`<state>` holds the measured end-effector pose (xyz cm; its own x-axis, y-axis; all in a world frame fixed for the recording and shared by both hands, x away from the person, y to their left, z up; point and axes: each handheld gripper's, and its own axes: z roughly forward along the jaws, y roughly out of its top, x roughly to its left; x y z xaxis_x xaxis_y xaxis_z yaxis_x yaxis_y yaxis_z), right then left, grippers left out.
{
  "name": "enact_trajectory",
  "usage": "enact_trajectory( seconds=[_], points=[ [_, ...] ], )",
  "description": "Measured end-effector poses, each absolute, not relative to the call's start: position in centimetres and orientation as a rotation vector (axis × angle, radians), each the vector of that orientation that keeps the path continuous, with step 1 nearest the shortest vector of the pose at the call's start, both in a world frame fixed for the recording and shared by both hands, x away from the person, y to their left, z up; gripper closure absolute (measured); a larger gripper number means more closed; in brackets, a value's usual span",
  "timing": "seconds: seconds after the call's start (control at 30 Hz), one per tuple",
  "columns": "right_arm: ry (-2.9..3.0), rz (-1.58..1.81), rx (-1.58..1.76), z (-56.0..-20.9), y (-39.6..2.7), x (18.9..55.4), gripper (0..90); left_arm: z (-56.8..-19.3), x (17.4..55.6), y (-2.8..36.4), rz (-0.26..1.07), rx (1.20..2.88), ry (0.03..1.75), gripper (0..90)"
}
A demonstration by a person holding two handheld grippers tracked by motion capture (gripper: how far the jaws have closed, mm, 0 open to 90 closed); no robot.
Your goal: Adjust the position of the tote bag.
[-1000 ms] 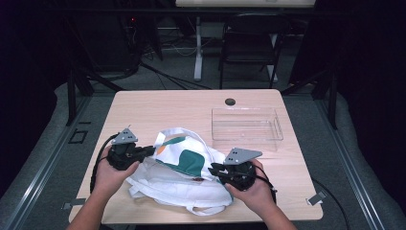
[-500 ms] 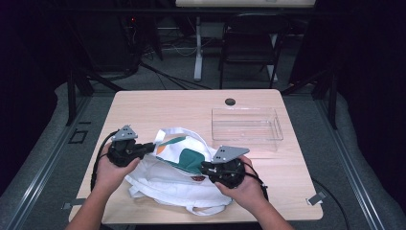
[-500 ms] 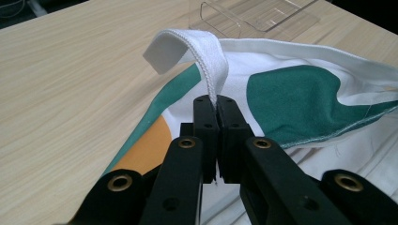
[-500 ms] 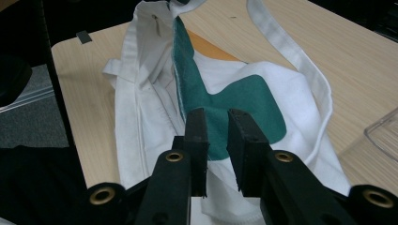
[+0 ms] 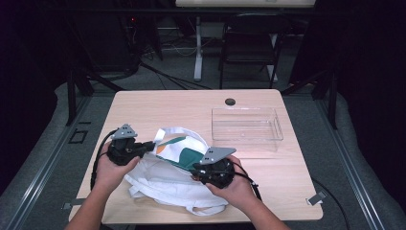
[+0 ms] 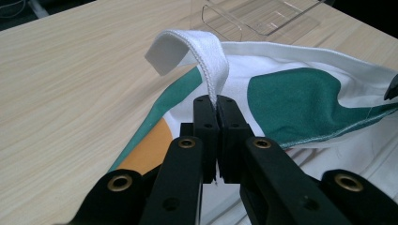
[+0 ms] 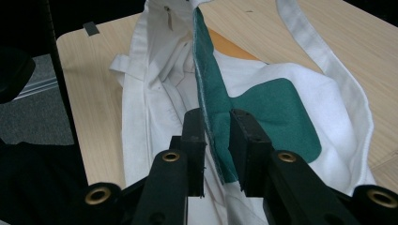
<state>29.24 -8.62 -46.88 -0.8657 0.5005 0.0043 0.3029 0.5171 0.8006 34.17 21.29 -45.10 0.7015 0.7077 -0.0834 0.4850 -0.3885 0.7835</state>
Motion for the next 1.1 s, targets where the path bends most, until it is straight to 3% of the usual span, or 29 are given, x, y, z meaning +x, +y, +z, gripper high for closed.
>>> enact_trajectory(
  seconds=[0.57,1.1],
  points=[
    [2.573,1.182,0.653,-47.9,-7.4,29.6,76.1,-45.1,34.2,21.3,0.334,2.058,0.909,88.0],
    [2.597,1.160,0.633,-48.2,-7.1,29.5,86.7,-45.4,34.1,21.5,0.335,2.058,0.905,87.9]
  ],
)
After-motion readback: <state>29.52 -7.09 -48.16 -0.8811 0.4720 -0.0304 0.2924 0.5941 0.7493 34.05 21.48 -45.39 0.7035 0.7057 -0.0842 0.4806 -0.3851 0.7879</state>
